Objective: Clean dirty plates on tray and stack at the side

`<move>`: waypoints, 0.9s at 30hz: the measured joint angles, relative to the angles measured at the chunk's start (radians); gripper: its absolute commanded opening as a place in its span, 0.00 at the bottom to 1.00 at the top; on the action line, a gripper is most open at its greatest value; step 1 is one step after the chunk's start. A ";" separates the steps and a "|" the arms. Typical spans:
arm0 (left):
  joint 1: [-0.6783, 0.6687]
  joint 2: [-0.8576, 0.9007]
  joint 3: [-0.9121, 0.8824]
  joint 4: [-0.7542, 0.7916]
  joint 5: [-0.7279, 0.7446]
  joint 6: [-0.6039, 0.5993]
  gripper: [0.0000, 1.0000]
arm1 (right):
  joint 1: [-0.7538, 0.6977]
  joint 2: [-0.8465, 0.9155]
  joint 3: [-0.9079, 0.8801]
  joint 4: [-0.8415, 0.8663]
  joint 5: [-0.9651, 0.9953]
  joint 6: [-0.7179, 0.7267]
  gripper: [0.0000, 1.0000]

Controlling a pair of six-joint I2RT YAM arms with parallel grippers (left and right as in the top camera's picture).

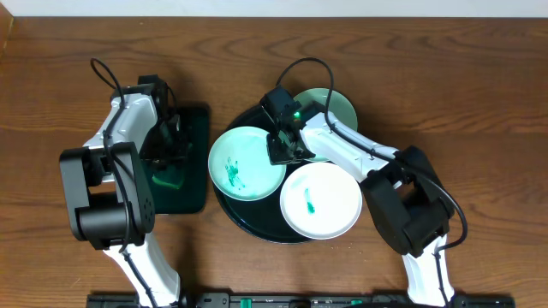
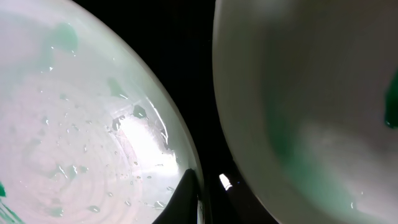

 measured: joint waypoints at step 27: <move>-0.254 -0.294 0.038 -0.048 0.069 -0.322 0.07 | -0.055 0.003 0.001 -0.035 -0.083 -0.047 0.01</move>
